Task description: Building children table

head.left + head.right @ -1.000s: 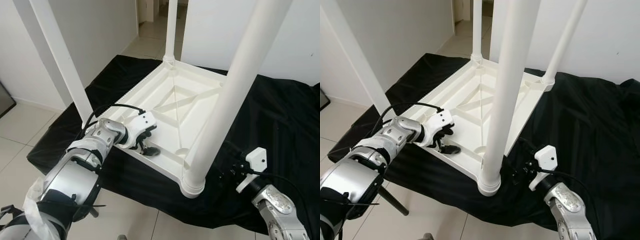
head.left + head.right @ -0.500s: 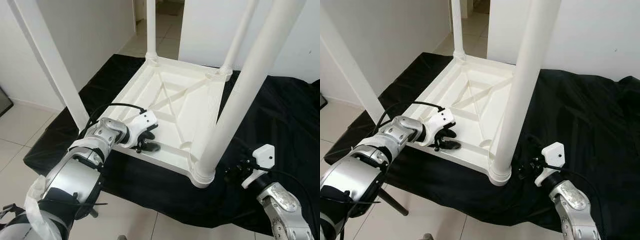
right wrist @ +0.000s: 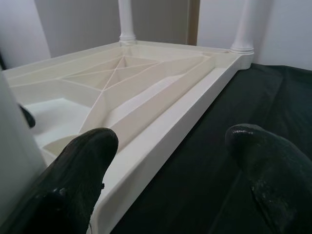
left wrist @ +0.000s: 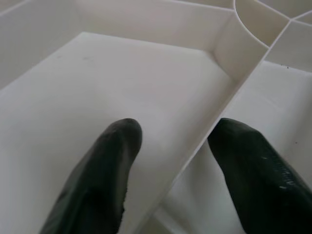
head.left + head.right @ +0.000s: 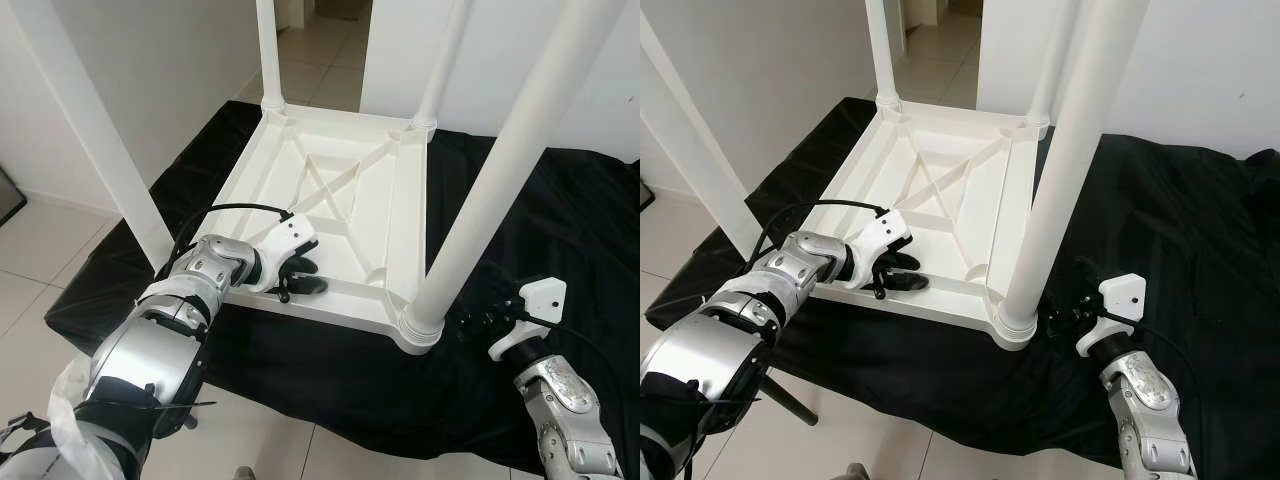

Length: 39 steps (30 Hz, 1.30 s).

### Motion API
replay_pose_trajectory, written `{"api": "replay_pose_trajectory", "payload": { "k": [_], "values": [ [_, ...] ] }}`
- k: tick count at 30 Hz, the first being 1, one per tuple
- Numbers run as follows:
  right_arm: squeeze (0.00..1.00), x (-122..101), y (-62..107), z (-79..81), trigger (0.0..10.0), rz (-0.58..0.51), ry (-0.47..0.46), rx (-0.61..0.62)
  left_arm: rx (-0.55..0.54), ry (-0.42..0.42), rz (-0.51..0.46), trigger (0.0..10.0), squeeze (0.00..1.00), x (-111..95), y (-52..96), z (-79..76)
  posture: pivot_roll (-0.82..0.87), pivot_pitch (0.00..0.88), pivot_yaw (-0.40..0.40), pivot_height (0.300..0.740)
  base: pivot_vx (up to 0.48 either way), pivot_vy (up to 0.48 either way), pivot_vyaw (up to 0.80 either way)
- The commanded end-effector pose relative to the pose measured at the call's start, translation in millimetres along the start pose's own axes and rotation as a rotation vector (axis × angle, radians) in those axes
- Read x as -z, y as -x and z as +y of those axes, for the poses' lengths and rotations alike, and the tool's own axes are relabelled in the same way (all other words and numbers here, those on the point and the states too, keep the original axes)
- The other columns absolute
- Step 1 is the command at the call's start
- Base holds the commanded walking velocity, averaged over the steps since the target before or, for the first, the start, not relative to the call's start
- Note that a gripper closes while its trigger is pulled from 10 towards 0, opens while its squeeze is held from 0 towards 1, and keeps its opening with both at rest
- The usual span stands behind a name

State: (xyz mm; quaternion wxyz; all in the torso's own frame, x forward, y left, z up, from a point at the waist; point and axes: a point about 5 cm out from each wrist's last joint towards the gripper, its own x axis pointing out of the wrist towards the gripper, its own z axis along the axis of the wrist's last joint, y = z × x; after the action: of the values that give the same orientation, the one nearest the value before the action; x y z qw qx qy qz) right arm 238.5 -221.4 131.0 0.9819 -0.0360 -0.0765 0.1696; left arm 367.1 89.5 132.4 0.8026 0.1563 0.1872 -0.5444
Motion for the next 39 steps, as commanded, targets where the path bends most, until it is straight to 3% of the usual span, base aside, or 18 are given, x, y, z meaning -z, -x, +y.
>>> {"api": "replay_pose_trajectory", "payload": {
  "k": [1,2,3,5,6,8,10,11,12,15,17,18,24,30,31,33,37,39],
  "values": [
    [0.0,2,2.0,4.5,10.0,0.012,-0.016,-0.034,-0.109,-0.015,-0.054,10.0,1.0,-9,2.9,7.7,-0.04,0.0,0.027,0.74,0.0,0.0,0.0],
    [0.0,2,4.6,1.5,10.0,0.017,-0.007,-0.026,-0.1,-0.026,-0.065,10.0,1.0,-10,5.0,8.2,-0.05,0.0,0.029,0.74,0.0,0.0,0.0],
    [0.0,2,8.3,-2.6,10.0,0.019,-0.004,-0.01,-0.094,-0.042,-0.088,10.0,0.21,-12,8.5,9.2,-0.05,0.0,0.029,0.74,0.0,0.0,0.0],
    [0.0,1,10.8,-5.4,10.0,0.019,-0.002,0.003,-0.09,-0.055,-0.104,10.0,0.21,-13,11.0,9.9,-0.05,0.0,0.029,0.74,0.0,0.0,0.0],
    [0.0,1,14.2,-9.0,10.0,0.016,-0.005,0.027,-0.099,-0.025,-0.134,10.0,0.0,-14,16.9,13.5,-0.06,0.0,0.033,0.74,0.0,0.0,0.0],
    [0.0,1,20.5,-12.4,10.0,0.015,-0.008,0.05,-0.119,0.032,-0.197,10.0,0.0,-16,28.7,19.9,-0.07,0.0,0.04,0.74,0.0,0.0,0.0],
    [0.0,1,20.5,-12.4,10.0,0.015,-0.008,0.05,-0.119,0.032,-0.197,10.0,0.0,-16,28.7,19.9,-0.07,0.0,0.04,0.74,0.0,0.0,0.0],
    [0.0,4,29.6,-11.1,10.0,0.057,0.054,0.034,-0.126,0.072,-0.255,10.0,0.0,-14,47.2,25.7,-0.1,0.0,0.055,0.74,0.0,0.0,0.0],
    [0.0,4,29.6,-11.1,10.0,0.057,0.054,0.034,-0.126,0.072,-0.255,10.0,0.0,-14,47.2,25.7,-0.1,0.0,0.055,0.74,0.0,0.0,0.0],
    [0.0,2,42.4,-9.0,10.0,0.073,0.039,0.009,-0.14,0.062,-0.332,10.0,0.0,-9,71.3,23.4,-0.1,0.0,0.054,0.74,0.0,0.0,0.0],
    [0.0,1,44.3,-8.8,10.0,0.071,0.03,0.006,-0.139,0.055,-0.345,10.0,0.0,-8,74.7,21.7,-0.1,0.0,0.054,0.74,0.0,0.0,0.0],
    [0.0,-2,48.8,-4.9,10.0,0.068,0.009,-0.04,-0.121,0.012,-0.367,10.0,0.0,-2,82.3,8.8,-0.1,0.0,0.059,0.74,0.0,0.0,0.0],
    [0.0,-7,53.4,2.3,10.0,0.075,-0.033,-0.137,-0.016,0.006,-0.388,10.0,0.0,12,96.5,-19.4,-0.1,0.0,0.055,0.74,0.0,0.0,0.0],
    [0.0,-13,52.5,9.2,10.0,0.076,-0.049,-0.24,0.095,0.052,-0.389,10.0,0.0,20,108.1,-49.1,-0.1,0.0,0.05,0.74,0.0,0.0,0.0],
    [0.0,-13,52.5,9.2,10.0,0.076,-0.049,-0.24,0.095,0.052,-0.389,10.0,0.0,20,108.1,-49.1,-0.1,0.0,0.05,0.74,0.0,0.0,0.0],
    [0.0,-17,50.2,11.0,10.0,0.075,-0.063,-0.294,0.126,0.011,-0.394,10.0,0.0,19,108.3,-73.7,-0.09,0.0,0.043,0.74,0.0,0.0,0.0],
    [0.0,-18,49.7,11.3,10.0,0.074,-0.065,-0.301,0.124,-0.002,-0.396,10.0,0.0,19,108.0,-76.9,-0.09,0.0,0.043,0.74,0.0,0.0,0.0],
    [0.0,-20,41.3,17.1,10.0,0.061,-0.067,-0.342,0.172,0.01,-0.393,10.0,0.0,19,98.3,-91.0,-0.09,0.0,0.035,0.74,0.0,0.0,0.0]
  ]
}}
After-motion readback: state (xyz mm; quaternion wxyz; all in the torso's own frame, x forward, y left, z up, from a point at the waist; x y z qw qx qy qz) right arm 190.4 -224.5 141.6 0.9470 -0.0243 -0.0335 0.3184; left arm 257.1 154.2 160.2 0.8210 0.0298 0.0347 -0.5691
